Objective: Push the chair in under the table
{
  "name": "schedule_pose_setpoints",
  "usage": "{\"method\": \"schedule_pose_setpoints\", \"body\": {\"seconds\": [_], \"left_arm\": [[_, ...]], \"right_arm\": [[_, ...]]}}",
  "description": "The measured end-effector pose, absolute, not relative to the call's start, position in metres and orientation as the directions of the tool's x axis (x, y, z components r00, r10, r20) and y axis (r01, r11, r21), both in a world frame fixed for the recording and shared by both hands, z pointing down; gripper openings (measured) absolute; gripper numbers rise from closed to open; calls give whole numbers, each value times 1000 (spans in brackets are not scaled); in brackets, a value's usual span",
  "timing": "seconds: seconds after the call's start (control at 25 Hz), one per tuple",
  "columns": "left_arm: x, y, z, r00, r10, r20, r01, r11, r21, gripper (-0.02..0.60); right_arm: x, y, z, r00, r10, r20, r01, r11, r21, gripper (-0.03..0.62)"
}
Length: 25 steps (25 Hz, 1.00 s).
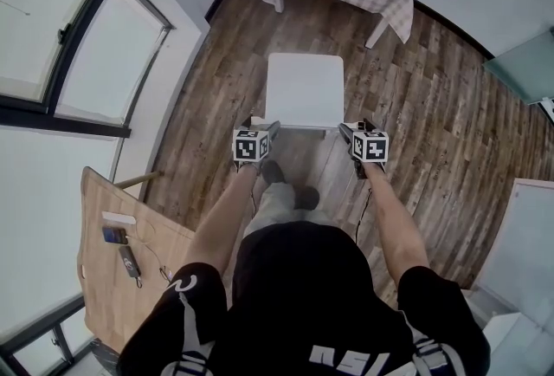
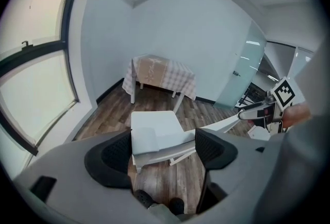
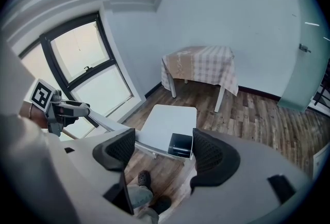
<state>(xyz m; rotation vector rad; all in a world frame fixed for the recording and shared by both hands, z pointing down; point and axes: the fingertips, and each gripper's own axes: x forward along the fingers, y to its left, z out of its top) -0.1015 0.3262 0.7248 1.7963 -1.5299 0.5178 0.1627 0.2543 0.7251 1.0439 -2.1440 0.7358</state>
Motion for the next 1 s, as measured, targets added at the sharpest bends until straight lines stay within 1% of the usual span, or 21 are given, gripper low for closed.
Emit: {"method": "schedule_pose_setpoints", "body": {"seconds": [0.16,0.44,0.84,1.0], "left_arm": [[-101,321,726,252,-673,696,-959,-79,271,376],[-101,320,725,243,-681,691,-962,-75,264,380],[-101,316,727,275,-672,688,-956,-112,272,385],[-99,315,728,293,-671,681,-951,-134,277,387]], "right_arm": [[162,252,726,-500,-465,731,-823,518,-234,362],[163,253,725,-512,-478,714,-816,529,-232,360],[161,253,727,-515,-476,713,-812,537,-229,365],[161,257,729,-518,-456,724,-797,565,-214,392]]}}
